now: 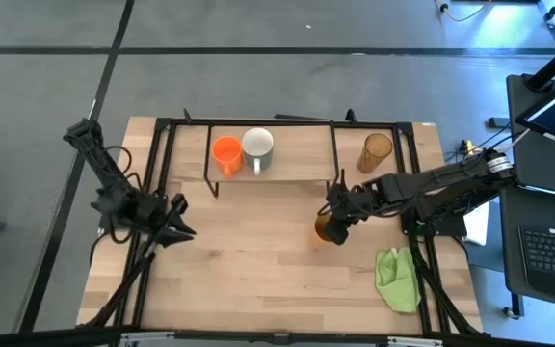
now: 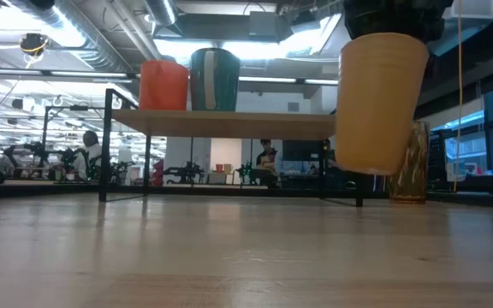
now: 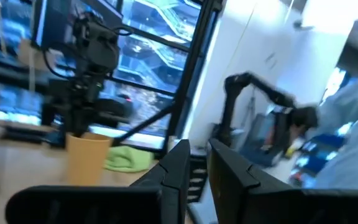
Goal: Stack small to large cups/mugs on shelf
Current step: Put the yellow cup on the shelf, then put the brown cup on the shelf
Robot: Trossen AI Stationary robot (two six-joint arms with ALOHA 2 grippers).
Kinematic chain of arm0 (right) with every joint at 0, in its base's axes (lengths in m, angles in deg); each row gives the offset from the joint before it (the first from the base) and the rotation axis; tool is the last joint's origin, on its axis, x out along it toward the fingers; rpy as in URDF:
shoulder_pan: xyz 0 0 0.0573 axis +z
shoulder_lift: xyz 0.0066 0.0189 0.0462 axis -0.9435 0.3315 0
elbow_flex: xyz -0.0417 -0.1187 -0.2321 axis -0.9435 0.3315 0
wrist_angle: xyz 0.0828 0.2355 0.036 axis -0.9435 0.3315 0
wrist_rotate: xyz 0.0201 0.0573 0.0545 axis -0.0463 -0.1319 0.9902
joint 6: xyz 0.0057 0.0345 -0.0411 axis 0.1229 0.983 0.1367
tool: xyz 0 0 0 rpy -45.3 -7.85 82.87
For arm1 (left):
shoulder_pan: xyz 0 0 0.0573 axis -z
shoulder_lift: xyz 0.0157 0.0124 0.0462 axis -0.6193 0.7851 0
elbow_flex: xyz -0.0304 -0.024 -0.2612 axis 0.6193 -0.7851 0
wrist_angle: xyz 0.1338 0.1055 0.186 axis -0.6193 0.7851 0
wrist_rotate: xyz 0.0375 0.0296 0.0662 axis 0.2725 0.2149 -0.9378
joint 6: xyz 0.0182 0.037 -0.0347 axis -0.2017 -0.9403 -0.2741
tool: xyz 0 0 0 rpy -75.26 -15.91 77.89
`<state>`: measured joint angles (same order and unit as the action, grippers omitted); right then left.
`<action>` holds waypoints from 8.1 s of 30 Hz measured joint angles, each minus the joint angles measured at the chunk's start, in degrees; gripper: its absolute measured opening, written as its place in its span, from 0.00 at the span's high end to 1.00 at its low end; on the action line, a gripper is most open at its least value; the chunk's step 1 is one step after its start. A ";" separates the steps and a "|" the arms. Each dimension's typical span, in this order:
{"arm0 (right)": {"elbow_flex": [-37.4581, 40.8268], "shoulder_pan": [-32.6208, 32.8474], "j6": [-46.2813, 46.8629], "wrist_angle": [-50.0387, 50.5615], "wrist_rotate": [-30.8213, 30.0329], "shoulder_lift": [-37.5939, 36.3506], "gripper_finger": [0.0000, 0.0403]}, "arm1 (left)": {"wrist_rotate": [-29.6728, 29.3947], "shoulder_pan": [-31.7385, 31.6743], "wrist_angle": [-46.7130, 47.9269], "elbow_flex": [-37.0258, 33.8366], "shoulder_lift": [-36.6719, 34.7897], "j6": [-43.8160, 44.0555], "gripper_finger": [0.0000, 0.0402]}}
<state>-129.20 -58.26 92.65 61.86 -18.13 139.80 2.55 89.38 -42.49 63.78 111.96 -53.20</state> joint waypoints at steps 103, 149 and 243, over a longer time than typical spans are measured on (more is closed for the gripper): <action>-64.84 -34.34 -29.09 30.87 8.18 33.51 0.80 | -5.71 -0.06 25.35 -15.41 -15.67 0.20 0.88; -19.03 -67.04 -32.82 32.87 0.57 -3.01 0.80 | -5.54 -0.08 25.24 -15.41 -15.67 0.20 0.88; 1.09 -65.53 -21.90 23.56 0.44 -3.85 0.68 | -5.55 -0.08 25.22 -15.41 -15.69 0.22 0.88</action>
<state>-128.11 -123.79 70.75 85.42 -17.69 135.95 -3.00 89.29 -17.27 48.37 96.28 -52.99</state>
